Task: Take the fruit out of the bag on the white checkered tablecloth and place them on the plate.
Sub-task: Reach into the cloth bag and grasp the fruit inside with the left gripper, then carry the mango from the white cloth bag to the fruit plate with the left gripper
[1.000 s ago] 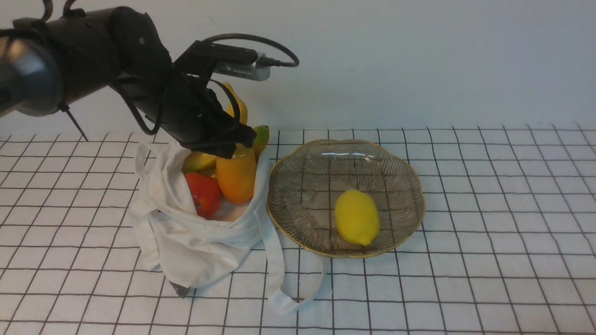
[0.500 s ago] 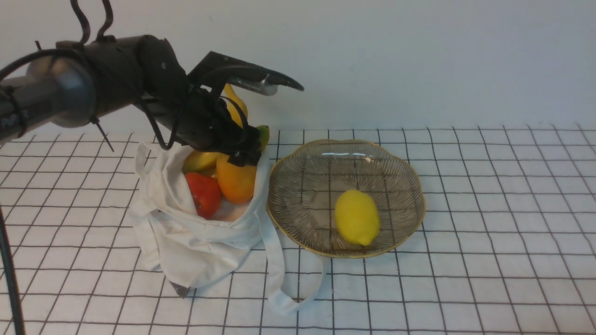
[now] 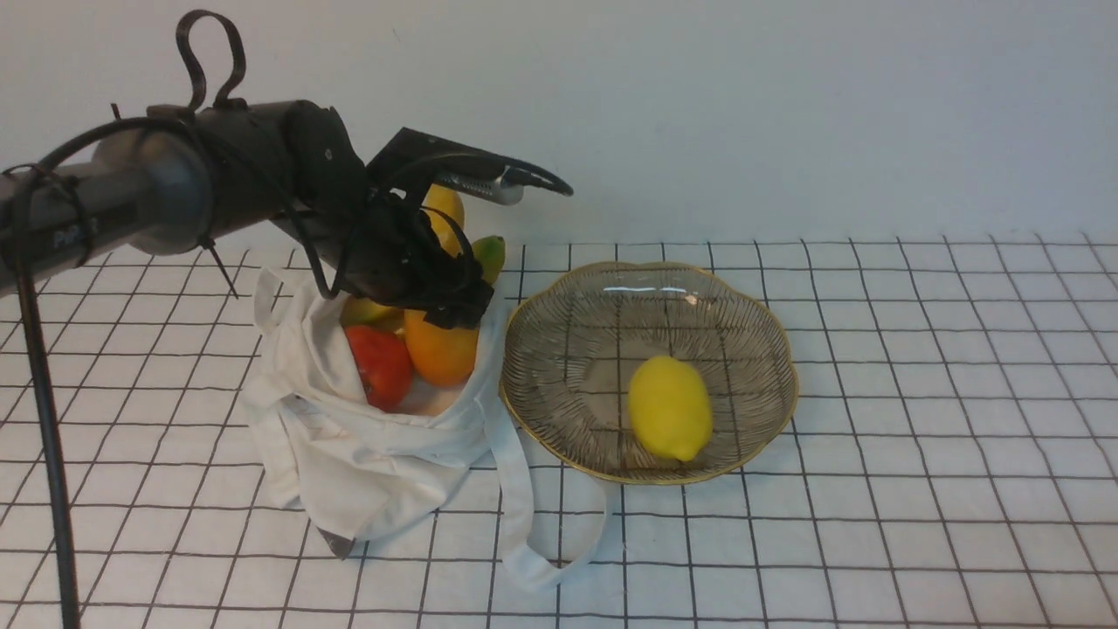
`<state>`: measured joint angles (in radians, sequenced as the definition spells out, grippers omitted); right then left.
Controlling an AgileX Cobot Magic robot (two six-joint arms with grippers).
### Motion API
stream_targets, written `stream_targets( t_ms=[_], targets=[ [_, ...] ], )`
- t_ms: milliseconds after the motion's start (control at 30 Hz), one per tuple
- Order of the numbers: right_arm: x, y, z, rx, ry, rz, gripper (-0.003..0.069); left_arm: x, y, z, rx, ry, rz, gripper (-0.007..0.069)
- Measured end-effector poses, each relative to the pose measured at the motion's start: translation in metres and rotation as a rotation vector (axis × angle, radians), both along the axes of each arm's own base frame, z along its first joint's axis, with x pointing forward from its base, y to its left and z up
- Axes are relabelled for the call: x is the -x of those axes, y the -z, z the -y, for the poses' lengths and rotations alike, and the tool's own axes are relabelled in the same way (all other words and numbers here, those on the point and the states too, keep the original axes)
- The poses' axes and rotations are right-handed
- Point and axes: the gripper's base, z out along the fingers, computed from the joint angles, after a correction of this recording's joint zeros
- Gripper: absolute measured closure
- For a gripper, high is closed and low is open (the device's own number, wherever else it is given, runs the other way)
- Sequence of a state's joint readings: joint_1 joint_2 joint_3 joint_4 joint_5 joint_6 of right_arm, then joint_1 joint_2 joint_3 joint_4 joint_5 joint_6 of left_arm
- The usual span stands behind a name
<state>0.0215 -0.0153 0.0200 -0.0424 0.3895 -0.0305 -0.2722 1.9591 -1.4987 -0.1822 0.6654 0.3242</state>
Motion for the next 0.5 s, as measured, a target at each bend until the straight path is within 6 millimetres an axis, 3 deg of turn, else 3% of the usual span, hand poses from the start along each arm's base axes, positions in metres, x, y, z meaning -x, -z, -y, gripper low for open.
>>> stream_targets(
  t_ms=[67, 267, 300, 333, 400, 500],
  targets=[
    [0.0, 0.0, 0.0, 0.0, 0.0, 0.0, 0.0673, 0.003, -0.007, -0.002, -0.014, 0.006, 0.004, 0.0135],
    [0.0, 0.0, 0.0, 0.0, 0.0, 0.0, 0.0673, 0.028, -0.07, -0.015, -0.093, 0.031, 0.122, 0.0135],
    [0.0, 0.0, 0.0, 0.0, 0.0, 0.0, 0.0673, 0.029, -0.072, -0.015, -0.094, 0.031, 0.126, 0.0135],
    [0.0, 0.0, 0.0, 0.0, 0.0, 0.0, 0.0673, 0.037, -0.088, -0.014, -0.088, 0.038, 0.162, 0.0135],
    [0.0, 0.0, 0.0, 0.0, 0.0, 0.0, 0.0673, 0.044, -0.098, -0.01, -0.074, 0.049, 0.185, 0.0135],
    [0.0, 0.0, 0.0, 0.0, 0.0, 0.0, 0.0673, 0.065, -0.118, 0.017, 0.03, 0.112, 0.205, 0.0135]
  ],
)
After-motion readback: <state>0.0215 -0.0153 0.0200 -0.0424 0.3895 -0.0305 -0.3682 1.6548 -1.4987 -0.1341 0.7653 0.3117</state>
